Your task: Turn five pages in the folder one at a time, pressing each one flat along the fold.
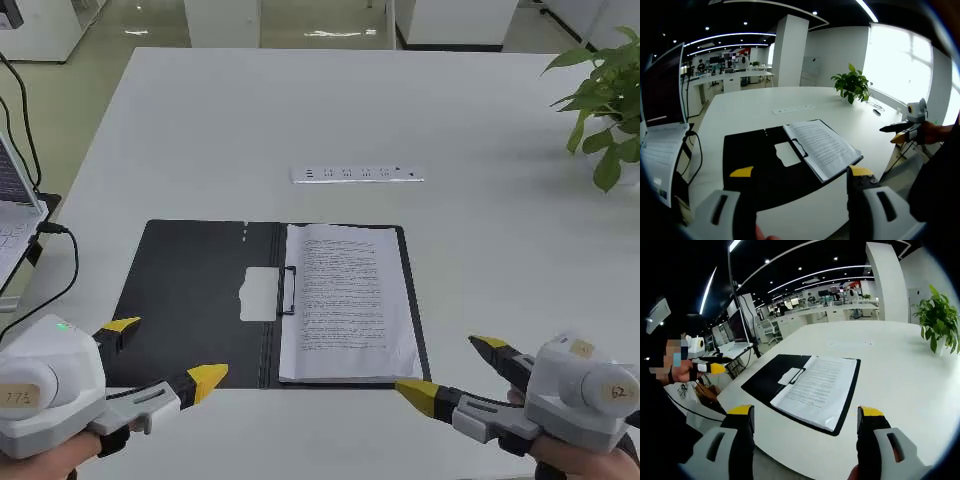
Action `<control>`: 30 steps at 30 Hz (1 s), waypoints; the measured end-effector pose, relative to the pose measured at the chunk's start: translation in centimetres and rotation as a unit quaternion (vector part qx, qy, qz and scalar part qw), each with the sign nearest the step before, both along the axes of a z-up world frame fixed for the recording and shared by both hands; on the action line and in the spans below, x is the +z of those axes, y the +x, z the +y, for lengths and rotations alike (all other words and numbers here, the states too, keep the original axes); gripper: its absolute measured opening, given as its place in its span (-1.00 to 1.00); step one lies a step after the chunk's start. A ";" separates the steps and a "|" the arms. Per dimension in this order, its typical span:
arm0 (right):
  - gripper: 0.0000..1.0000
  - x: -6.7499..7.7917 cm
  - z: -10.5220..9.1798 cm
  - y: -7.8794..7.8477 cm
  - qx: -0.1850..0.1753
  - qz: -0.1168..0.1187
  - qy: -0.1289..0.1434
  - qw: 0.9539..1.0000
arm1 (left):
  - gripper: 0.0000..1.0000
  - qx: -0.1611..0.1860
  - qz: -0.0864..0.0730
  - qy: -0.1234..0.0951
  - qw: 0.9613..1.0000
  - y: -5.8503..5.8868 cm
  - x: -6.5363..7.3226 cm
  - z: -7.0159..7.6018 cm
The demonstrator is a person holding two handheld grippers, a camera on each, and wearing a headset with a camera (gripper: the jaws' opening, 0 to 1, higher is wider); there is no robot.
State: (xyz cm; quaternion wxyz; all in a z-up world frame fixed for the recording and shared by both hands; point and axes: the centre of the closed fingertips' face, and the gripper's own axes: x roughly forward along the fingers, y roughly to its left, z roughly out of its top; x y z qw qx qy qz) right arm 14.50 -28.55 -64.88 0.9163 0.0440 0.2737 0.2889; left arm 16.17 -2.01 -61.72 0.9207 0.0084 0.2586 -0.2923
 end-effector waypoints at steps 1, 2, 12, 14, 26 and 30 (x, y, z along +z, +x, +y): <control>0.67 0.0 0.0 0.1 0.001 -0.002 0.000 1.000 | 0.48 -0.001 -0.001 0.000 1.000 0.0 0.0 -0.1; 0.67 0.2 0.1 0.2 0.001 -0.005 0.002 1.000 | 0.48 -0.004 -0.002 0.000 1.000 0.1 0.1 -0.2; 0.66 0.3 1.5 0.9 0.027 -0.015 -0.001 1.000 | 0.48 -0.014 -0.007 0.006 1.000 -0.1 0.3 -0.8; 0.66 0.3 1.6 1.0 0.030 -0.016 -0.001 0.999 | 0.48 -0.012 -0.007 0.006 1.000 -0.1 0.3 -0.7; 0.68 0.4 1.8 1.0 0.043 -0.023 -0.012 0.999 | 0.49 -0.012 -0.015 0.005 1.000 0.2 0.4 -0.2; 0.68 0.5 1.9 1.0 0.044 -0.025 -0.009 0.999 | 0.49 -0.011 -0.015 0.007 1.000 0.3 0.4 0.0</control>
